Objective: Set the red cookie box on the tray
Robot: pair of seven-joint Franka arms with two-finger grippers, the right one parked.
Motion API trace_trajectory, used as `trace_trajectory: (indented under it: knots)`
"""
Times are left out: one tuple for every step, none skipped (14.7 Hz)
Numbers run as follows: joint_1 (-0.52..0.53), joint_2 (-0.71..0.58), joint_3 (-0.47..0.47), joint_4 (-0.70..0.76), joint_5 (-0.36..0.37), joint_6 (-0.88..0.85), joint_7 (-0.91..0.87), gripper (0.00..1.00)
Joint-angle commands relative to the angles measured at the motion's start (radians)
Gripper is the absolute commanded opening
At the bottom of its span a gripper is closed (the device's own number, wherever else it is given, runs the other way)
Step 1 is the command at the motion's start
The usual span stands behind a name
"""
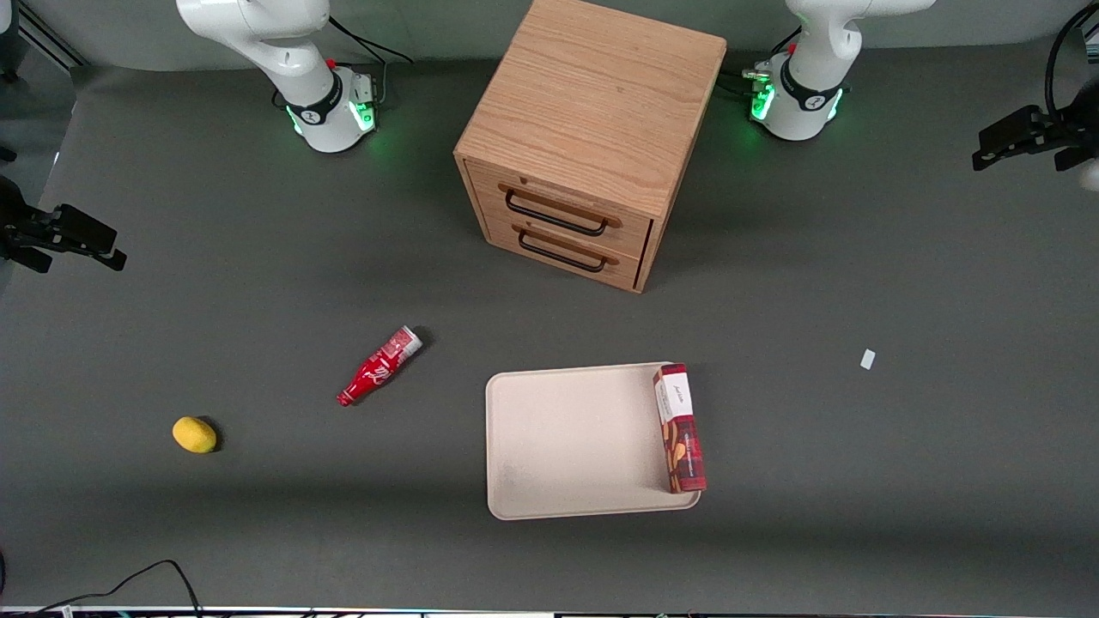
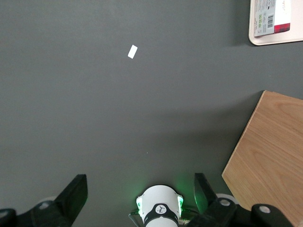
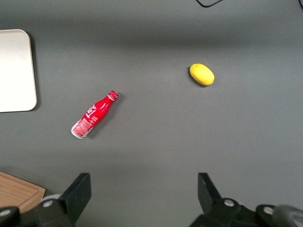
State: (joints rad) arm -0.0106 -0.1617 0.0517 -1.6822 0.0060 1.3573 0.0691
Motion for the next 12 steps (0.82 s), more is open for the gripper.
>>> trace_trajectory:
  knots:
    - [-0.012, -0.050, 0.014, -0.063, 0.000, 0.036, 0.014, 1.00]
    - [-0.012, -0.048, 0.016, -0.065, 0.003, 0.042, 0.014, 1.00]
    - [-0.014, -0.041, 0.014, -0.063, 0.003, 0.048, 0.012, 1.00]
    - [-0.015, -0.032, 0.013, -0.056, 0.003, 0.051, 0.012, 1.00]
    - [-0.017, -0.013, 0.005, -0.038, 0.003, 0.051, 0.011, 1.00]
    - [-0.017, 0.007, -0.007, -0.009, 0.003, 0.045, 0.009, 1.00]
    - [-0.017, 0.022, -0.013, 0.016, 0.003, 0.033, 0.011, 1.00]
    - [-0.017, 0.028, -0.016, 0.030, 0.003, 0.028, 0.017, 1.00]
    - [-0.017, 0.030, -0.016, 0.036, 0.002, 0.026, 0.017, 1.00]
    - [-0.016, 0.030, -0.015, 0.045, 0.002, 0.026, 0.017, 1.00]
    - [-0.016, 0.030, -0.015, 0.050, 0.002, 0.026, 0.018, 1.00]
    - [-0.016, 0.030, -0.015, 0.050, 0.003, 0.026, 0.018, 1.00]
